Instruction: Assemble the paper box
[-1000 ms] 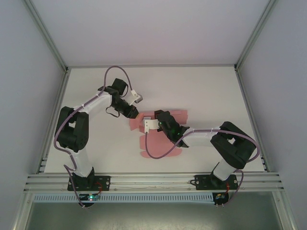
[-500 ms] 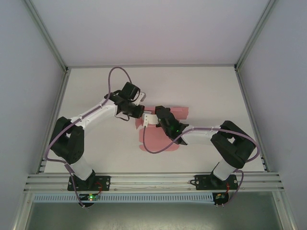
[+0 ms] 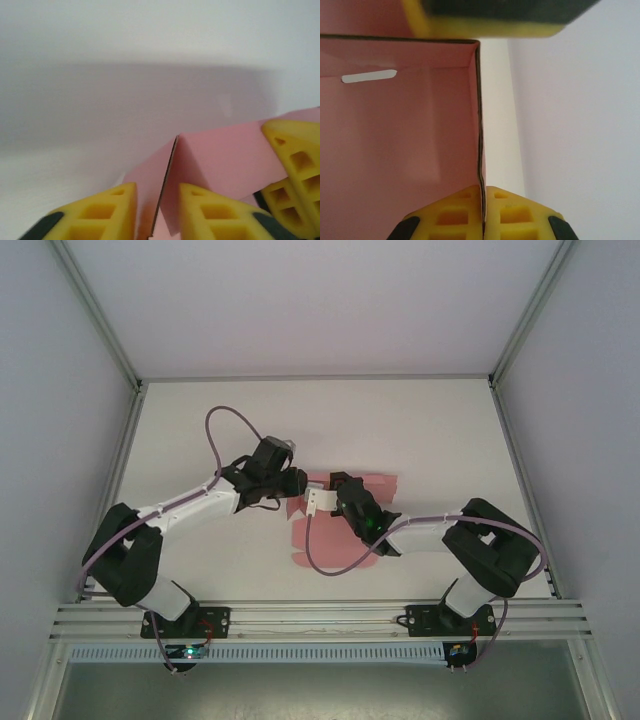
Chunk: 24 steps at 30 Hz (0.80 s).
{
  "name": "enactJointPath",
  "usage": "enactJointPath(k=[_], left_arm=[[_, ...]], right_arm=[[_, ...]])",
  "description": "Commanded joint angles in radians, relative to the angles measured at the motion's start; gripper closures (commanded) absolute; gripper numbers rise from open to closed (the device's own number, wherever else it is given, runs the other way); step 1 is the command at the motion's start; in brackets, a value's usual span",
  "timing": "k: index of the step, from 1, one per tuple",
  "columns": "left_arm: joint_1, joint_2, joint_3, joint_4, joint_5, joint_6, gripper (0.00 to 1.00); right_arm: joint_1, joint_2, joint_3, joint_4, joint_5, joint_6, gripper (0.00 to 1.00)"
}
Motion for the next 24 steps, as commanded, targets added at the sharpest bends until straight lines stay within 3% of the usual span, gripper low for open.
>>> enactJointPath(k=[1,5,7,9,12,13,17,20,24], left_arm=[[-0.017,-0.069,-0.059,0.065,-0.082,-0.027,0.63],[-0.014,-0.134,-0.089,-0.024,-0.233,0.009,0.52],[-0.013,-0.176,-0.084,-0.036,-0.242,0.041,0.32],[-0.013,-0.219,-0.069,-0.074,-0.273,0.084,0.27],[0.012,-0.277,-0.028,-0.185,-0.387,0.11,0.03],[0.046,-0.289,-0.021,-0.219,-0.397,0.103,0.0],[0.225,-0.292,-0.102,-0.212,-0.308,0.084,0.0],[0.246,-0.262,-0.183,-0.076,-0.216,0.203,0.03],[0.242,-0.229,-0.248,0.147,0.131,0.328,0.21]], right_arm=[[0.024,-0.003,-0.035,0.044,-0.001,0.027,1.0],[0.013,-0.006,-0.055,0.047,0.019,-0.013,1.0],[0.012,-0.015,-0.053,0.032,0.02,-0.021,1.0],[0.01,-0.025,-0.046,0.009,0.009,-0.013,1.0],[0.008,-0.031,-0.048,0.007,-0.012,-0.006,1.0],[0.008,-0.029,-0.046,0.006,-0.013,-0.005,1.0],[0.009,-0.024,-0.046,0.004,-0.003,-0.012,1.0],[0.008,-0.026,-0.045,-0.003,-0.011,-0.009,1.0],[0.01,-0.018,-0.046,0.006,-0.012,-0.003,1.0]])
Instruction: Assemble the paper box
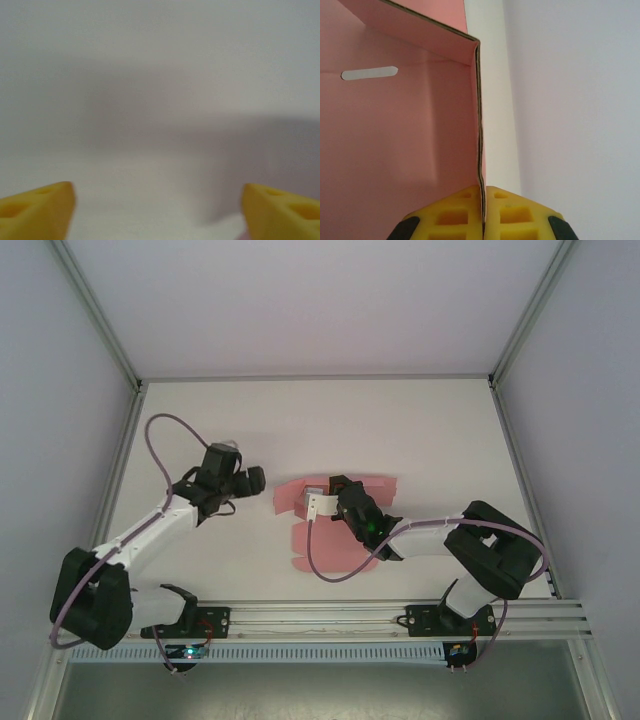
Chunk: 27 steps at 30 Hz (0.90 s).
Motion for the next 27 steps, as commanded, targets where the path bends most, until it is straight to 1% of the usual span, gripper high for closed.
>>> enactJointPath(k=[1,2,3,7,8,11,12,15,19,23,24,26,27], left_arm=[[-0.016,0.015,-0.039,0.23,0.326,0.154,0.2],[-0.022,0.022,-0.052,0.277,0.387,0.174,0.21],[-0.033,0.033,-0.061,0.306,0.425,0.195,0.21],[-0.063,0.107,-0.033,0.311,0.434,0.252,0.24],[-0.067,0.133,-0.021,0.308,0.459,0.264,0.28],[-0.091,0.201,0.014,0.328,0.552,0.288,0.3],[-0.1,0.215,0.017,0.345,0.567,0.293,0.31],[-0.125,0.245,0.013,0.374,0.556,0.295,0.31],[-0.143,0.262,-0.037,0.454,0.565,0.274,0.31],[-0.165,0.29,-0.077,0.534,0.502,0.255,0.32],[-0.169,0.304,-0.079,0.551,0.492,0.254,0.33],[-0.182,0.344,-0.071,0.591,0.449,0.242,0.4],[-0.191,0.363,-0.068,0.612,0.432,0.233,0.42]], right_arm=[[-0.003,0.0,-0.016,-0.012,-0.014,0.029,1.0],[-0.004,0.002,-0.016,-0.01,-0.012,0.026,1.0],[-0.004,0.004,-0.014,-0.008,-0.009,0.025,1.0],[-0.006,-0.007,0.0,-0.013,-0.012,0.018,1.0],[-0.006,-0.013,0.008,-0.03,-0.014,0.019,1.0],[-0.004,-0.027,0.021,-0.068,-0.033,0.036,1.0],[-0.002,-0.03,0.02,-0.071,-0.035,0.043,1.0],[0.006,-0.031,0.017,-0.096,-0.021,0.054,1.0],[0.033,-0.037,0.001,-0.098,0.014,0.078,1.0],[0.058,-0.068,-0.005,-0.154,0.023,0.118,1.0],[0.058,-0.072,-0.002,-0.169,0.021,0.128,1.0],[0.06,-0.075,0.008,-0.202,0.019,0.152,1.0],[0.061,-0.078,0.015,-0.224,0.015,0.16,1.0]])
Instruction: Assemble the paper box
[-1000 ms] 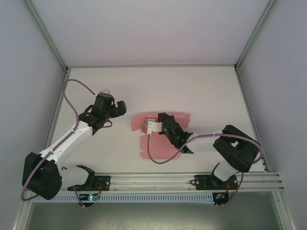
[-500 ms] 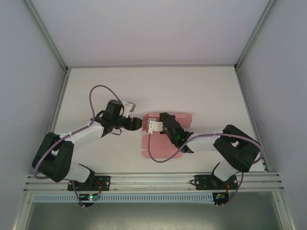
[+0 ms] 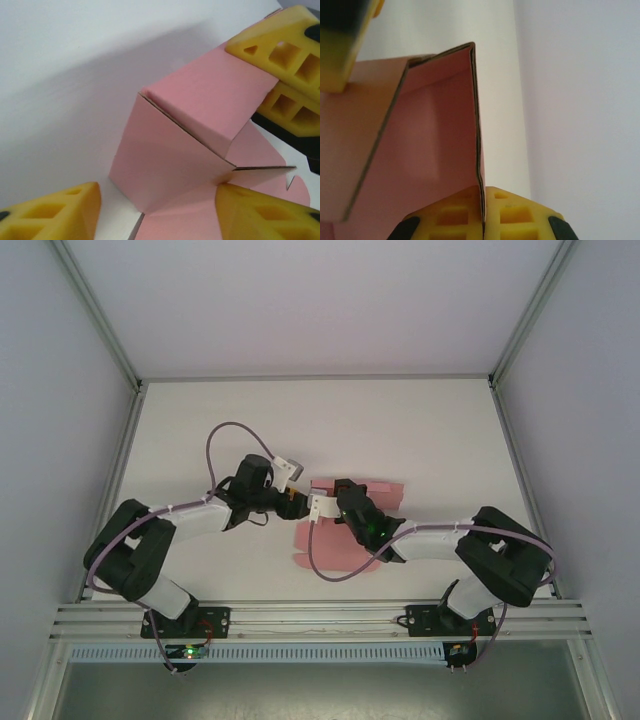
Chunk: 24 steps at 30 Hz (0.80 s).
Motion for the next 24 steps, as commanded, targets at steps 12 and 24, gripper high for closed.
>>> enactJointPath(k=[12,24], left_arm=[[-0.082,0.027,-0.103,0.086,-0.17,0.024,0.42],[-0.087,0.04,-0.105,0.194,-0.139,0.029,0.44]], right_arm=[[0.04,-0.01,0.027,-0.139,-0.028,0.069,1.0],[0.046,-0.014,0.029,-0.207,-0.042,0.093,1.0]])
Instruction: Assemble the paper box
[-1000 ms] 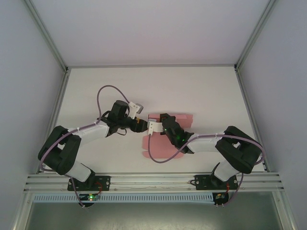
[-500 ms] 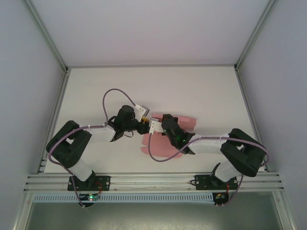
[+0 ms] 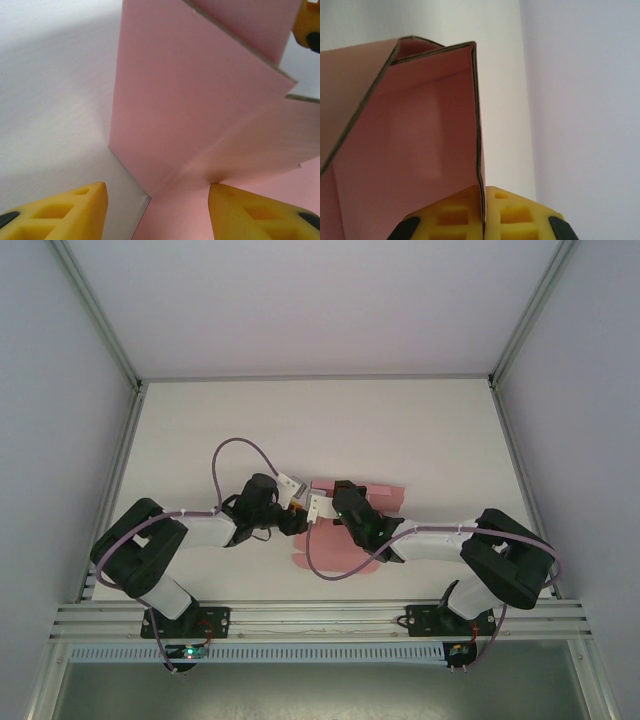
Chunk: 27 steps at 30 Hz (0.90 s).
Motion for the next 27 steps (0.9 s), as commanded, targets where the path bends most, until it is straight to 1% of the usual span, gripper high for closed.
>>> enactJointPath(k=[1,4,5,10,12,14,15,18,24,25,27], left_arm=[[-0.011,0.021,0.033,0.06,0.002,0.017,0.42],[-0.024,0.028,0.048,0.098,0.031,0.027,0.39],[-0.032,0.038,0.055,0.101,0.023,0.037,0.37],[-0.046,0.091,0.102,0.103,-0.052,0.04,0.36],[-0.057,0.097,0.096,0.15,-0.074,0.028,0.36],[-0.064,0.093,0.076,0.205,-0.077,0.025,0.32],[-0.067,0.091,0.071,0.212,-0.086,0.029,0.32],[-0.071,0.074,0.068,0.182,-0.089,0.039,0.3],[-0.07,0.002,0.038,0.111,-0.046,0.071,0.27],[-0.071,-0.008,0.029,0.096,-0.029,0.086,0.27],[-0.07,-0.025,0.018,0.072,-0.03,0.096,0.26]], right_arm=[[0.022,0.002,-0.004,-0.114,-0.074,0.046,1.0],[0.029,0.003,-0.004,-0.117,-0.063,0.045,1.0],[0.029,-0.001,-0.003,-0.12,-0.065,0.052,1.0],[0.032,-0.001,0.009,-0.159,-0.075,0.076,1.0],[0.033,0.004,0.011,-0.171,-0.072,0.082,1.0],[0.035,0.002,0.015,-0.184,-0.072,0.092,1.0],[0.035,0.0,0.016,-0.189,-0.071,0.097,1.0],[0.035,-0.005,0.016,-0.198,-0.071,0.106,1.0],[0.038,-0.009,0.012,-0.213,-0.061,0.101,1.0],[0.038,-0.008,0.007,-0.206,-0.049,0.098,1.0],[0.043,-0.005,0.0,-0.188,-0.023,0.072,1.0]])
